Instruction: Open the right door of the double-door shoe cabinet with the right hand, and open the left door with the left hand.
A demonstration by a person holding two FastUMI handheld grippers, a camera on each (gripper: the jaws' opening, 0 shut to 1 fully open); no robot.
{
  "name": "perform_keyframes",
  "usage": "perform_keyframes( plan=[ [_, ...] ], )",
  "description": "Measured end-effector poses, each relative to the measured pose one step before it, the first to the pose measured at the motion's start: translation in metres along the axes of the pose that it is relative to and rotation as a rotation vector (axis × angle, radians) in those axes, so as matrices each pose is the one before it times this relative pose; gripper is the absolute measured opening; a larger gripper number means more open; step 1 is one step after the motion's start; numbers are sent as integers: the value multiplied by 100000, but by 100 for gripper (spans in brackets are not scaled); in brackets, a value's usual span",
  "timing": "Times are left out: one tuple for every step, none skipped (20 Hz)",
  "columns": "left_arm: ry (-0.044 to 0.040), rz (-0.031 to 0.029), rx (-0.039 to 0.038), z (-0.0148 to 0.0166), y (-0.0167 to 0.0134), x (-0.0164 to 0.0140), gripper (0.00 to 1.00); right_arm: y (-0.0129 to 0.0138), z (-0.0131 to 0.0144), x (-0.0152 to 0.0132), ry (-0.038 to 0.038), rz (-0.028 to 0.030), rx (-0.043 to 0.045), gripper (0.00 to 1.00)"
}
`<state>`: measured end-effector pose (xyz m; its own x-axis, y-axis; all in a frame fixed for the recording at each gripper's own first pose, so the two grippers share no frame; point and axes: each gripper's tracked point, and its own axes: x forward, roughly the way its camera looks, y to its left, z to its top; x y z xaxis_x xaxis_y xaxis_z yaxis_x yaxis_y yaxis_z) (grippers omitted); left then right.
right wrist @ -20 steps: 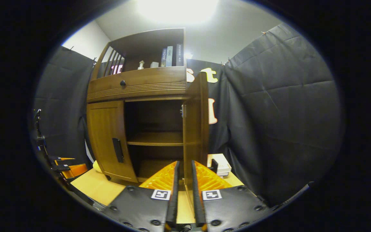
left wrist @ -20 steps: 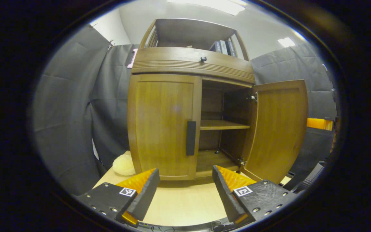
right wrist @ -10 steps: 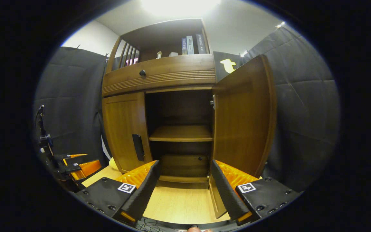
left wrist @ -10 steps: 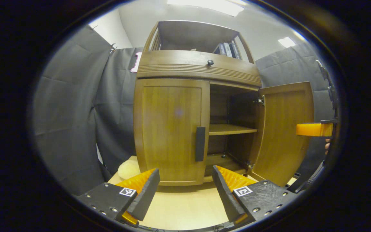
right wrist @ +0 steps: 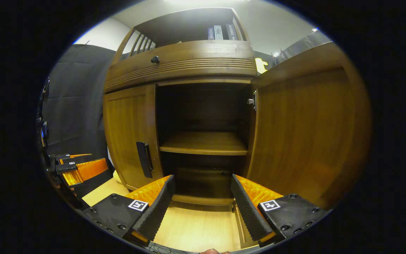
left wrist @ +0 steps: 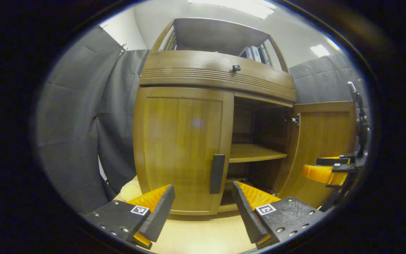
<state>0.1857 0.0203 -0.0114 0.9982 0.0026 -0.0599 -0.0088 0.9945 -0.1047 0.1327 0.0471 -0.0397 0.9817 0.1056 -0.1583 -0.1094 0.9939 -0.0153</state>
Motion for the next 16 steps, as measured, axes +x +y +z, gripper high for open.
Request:
perform_keyframes(
  plan=[
    [294,-309,686,132,-211,1083,92,-38,-56,555,-362,536,-66,98],
    [396,-11,666,173,-205,1117,92,86,36,696,-753,1065,-286,99],
    [622,33,687,23,-382,1226,92,-32,255,661,-1337,358,-350,99],
    [336,103,777,126,-409,1096,92,-113,47,607,-1085,-229,-162,97],
    [-167,-12,844,137,-320,1080,92,-104,-16,610,-507,233,242,98],
    [-481,-81,496,138,-370,786,92,112,12,593,-241,436,629,99],
    [85,-309,142,37,-449,852,92,-1,7,575,-3,480,404,97],
    [535,-345,-48,-206,-274,806,92,72,-423,-238,113,43,-66,99],
    [473,88,-16,-115,-128,855,92,-130,68,99,-104,-199,-253,97],
    [380,366,-65,-244,-148,737,93,31,-148,283,99,-294,-164,97],
    [689,-893,-548,-186,-239,830,92,-64,-125,158,144,-580,58,97],
    [1058,-1684,-1023,-398,-359,674,92,-152,-59,597,23,-86,376,97],
    [308,-619,-1054,-306,-99,601,92,-130,100,678,-53,816,397,97],
    [442,-77,-777,-441,-43,409,93,0,421,509,64,654,62,97],
    [956,277,-321,-358,-53,454,93,-47,-34,68,315,-18,-248,97],
    [560,607,80,-366,-120,508,92,114,-341,-231,461,258,-83,97]
  ],
)
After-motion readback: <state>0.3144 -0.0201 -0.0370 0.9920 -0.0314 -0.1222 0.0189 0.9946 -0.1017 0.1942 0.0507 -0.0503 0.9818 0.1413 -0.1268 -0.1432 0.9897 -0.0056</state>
